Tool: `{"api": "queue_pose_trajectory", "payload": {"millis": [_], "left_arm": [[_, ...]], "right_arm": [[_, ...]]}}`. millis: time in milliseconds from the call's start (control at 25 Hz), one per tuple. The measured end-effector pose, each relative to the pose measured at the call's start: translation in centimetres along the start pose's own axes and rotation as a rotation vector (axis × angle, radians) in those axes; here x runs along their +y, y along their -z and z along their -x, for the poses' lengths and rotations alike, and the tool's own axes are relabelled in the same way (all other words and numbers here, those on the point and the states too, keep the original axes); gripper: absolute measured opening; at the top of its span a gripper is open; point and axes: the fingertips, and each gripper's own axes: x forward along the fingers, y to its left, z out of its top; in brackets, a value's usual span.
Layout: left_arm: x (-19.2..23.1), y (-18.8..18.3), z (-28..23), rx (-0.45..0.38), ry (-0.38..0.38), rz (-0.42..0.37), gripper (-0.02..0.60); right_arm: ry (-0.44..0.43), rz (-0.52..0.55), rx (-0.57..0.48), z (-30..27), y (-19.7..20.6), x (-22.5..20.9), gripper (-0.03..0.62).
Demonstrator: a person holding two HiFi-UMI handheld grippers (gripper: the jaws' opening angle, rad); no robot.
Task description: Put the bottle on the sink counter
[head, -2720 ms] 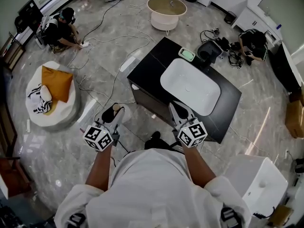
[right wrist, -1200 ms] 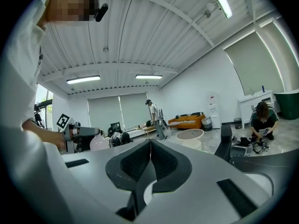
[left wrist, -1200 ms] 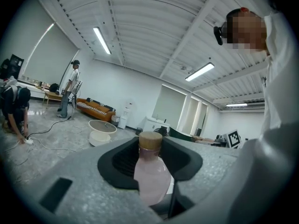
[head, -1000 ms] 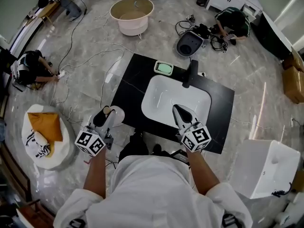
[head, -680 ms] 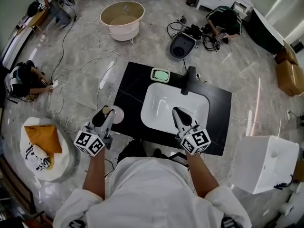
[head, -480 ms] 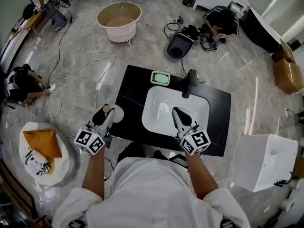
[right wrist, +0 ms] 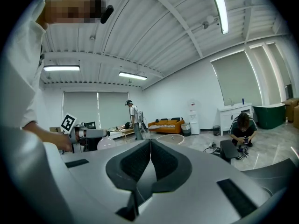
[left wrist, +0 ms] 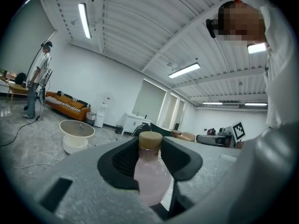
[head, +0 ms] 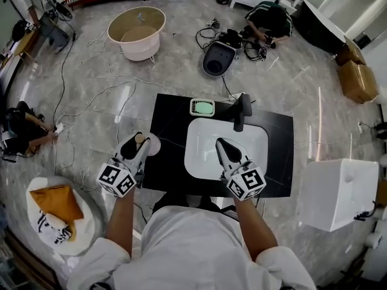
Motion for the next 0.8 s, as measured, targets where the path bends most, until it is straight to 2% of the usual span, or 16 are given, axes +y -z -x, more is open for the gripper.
{"api": "queue_pose_trajectory", "payload": {"millis": [400,800], "left_arm": [[2.9,0.1,-5.1,0.020,0.119,-0.026,0.153],[5.8,1.6,-9.9,0.039,0.115,-0.059,0.153]], "right_arm": [[0.120,0.000,0.006,-2.8,0.6,-1.7,0.015],[0.145,0.009,0.011,-5.8,1.7,-3.5,0.015]]}}
